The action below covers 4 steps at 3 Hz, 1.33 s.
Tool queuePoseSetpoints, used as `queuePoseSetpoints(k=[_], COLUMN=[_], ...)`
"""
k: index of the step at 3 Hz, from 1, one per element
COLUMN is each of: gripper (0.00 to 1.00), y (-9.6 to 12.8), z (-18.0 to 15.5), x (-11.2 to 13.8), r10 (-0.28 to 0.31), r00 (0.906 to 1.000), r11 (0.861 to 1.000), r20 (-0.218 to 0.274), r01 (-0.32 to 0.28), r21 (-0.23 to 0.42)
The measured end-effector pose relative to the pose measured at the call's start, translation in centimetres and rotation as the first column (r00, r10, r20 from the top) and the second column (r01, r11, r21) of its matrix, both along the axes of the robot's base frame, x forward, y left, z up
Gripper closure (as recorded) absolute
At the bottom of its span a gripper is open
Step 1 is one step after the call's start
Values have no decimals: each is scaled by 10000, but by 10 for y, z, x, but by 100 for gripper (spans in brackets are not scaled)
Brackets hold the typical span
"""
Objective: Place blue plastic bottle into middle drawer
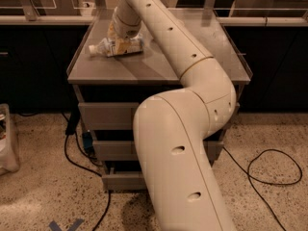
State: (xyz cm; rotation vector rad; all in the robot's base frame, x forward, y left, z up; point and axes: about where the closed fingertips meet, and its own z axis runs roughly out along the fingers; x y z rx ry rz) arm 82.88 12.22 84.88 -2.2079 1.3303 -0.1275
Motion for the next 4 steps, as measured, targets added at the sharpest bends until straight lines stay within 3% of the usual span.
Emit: queuePoseSetpoints(k=[3, 4], gripper=[12, 0], y=[0, 0], z=[0, 0], x=[0, 0], r10=[1, 3], r00=[10000, 10000], r11=[10000, 10000], r20=[-1, -5], r01=[-1, -3], r21=[0, -1])
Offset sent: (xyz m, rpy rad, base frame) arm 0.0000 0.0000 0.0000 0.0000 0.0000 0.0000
